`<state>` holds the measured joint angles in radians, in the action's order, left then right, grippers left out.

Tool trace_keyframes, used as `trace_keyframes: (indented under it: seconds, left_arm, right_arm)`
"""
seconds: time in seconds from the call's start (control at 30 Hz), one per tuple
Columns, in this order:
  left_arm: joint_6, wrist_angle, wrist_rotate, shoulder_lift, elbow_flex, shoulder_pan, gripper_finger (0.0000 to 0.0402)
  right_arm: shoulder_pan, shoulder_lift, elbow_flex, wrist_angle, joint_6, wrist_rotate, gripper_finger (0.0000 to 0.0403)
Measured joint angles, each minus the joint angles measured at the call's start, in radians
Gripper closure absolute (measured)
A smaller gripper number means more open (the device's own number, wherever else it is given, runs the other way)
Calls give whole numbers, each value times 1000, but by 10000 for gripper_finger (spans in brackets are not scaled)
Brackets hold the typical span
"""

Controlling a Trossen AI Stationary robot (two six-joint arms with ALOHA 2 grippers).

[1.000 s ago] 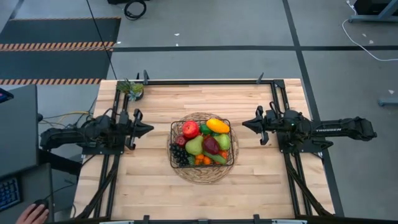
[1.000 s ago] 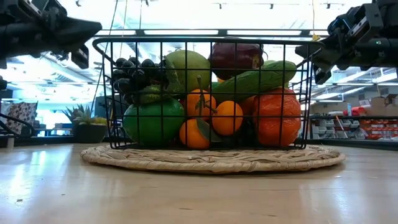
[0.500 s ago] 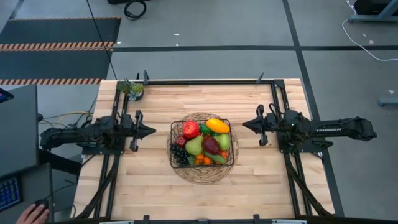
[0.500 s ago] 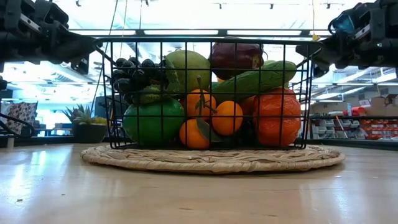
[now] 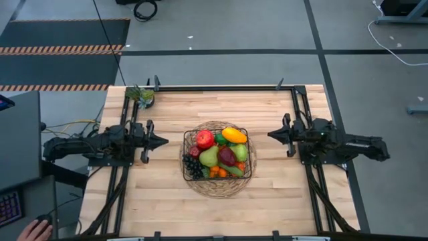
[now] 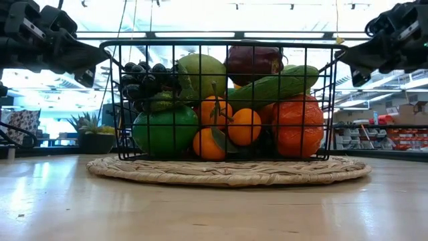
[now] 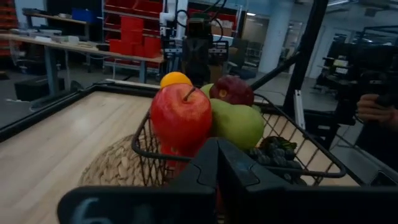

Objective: Build produce basket
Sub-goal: Return to Home Position

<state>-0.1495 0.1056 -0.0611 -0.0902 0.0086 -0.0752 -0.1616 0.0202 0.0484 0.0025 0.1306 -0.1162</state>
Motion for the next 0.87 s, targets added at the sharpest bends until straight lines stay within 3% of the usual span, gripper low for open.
trace_keyframes:
  seconds: [0.13,0.3,0.87]
  left_arm:
    - [4,2,39,0,0,-1,396]
    - [12,8,41,0,0,-1,384]
    - [4,0,42,-1,0,-1,386]
  right_arm:
    - [0,-5,26,-105,5,41,397]
    - [0,-2,4,-101,44,119,389]
    - [0,-1,-1,-97,52,116,383]
